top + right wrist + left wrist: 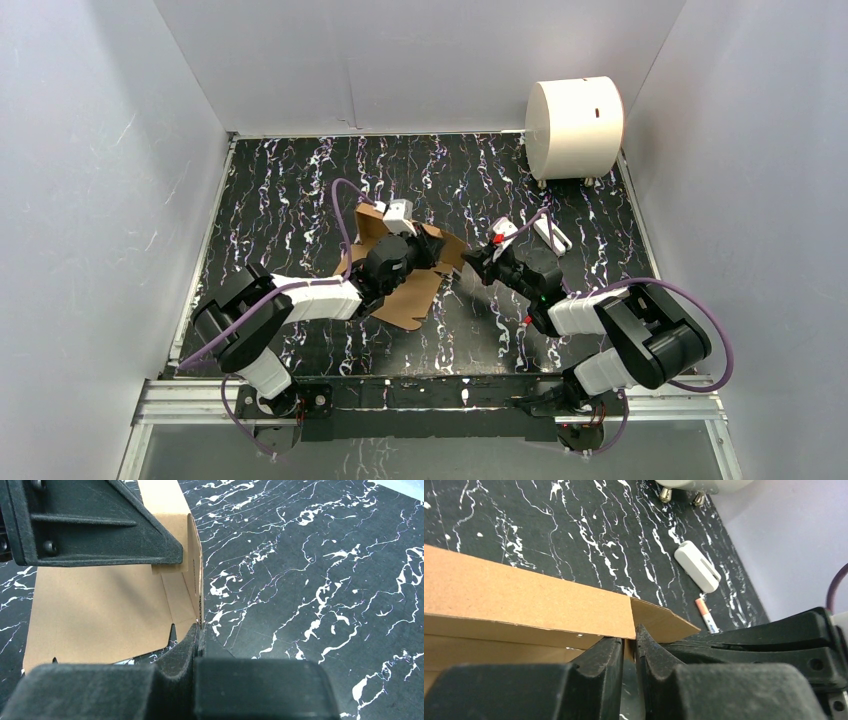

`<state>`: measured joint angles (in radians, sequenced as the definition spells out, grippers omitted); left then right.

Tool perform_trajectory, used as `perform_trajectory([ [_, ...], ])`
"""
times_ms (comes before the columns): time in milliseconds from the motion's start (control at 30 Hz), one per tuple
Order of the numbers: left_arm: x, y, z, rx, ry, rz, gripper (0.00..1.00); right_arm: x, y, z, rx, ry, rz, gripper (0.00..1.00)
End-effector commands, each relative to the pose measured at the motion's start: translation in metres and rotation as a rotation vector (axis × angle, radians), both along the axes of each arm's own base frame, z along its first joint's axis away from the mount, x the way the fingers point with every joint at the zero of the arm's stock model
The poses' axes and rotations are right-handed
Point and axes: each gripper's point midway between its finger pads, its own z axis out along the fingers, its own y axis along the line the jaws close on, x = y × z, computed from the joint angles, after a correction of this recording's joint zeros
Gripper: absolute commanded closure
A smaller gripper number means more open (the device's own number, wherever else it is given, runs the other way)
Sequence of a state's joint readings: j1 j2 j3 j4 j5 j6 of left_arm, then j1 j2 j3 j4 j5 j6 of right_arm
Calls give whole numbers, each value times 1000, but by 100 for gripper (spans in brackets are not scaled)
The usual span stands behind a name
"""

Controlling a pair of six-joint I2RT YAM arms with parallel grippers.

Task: Fold the paper box

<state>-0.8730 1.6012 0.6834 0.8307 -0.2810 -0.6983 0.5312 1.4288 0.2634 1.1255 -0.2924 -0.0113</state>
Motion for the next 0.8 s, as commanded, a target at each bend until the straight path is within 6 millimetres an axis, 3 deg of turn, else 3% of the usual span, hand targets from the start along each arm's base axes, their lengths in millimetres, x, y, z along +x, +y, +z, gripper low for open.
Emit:
perform_trajectory([
  [0,9,-2,15,145,-167,-44,91,2,2,14,27,-62,9,100],
  [133,5,-5,12,254,-250,-115,100,4,2,13,28,-54,0,100],
  [433,-2,-3,-4,470,-389,-221,100,10,10,8,28,-37,22,94],
  [767,1,0,-11,495,-404,-209,100,13,15,10,68,-44,21,59],
])
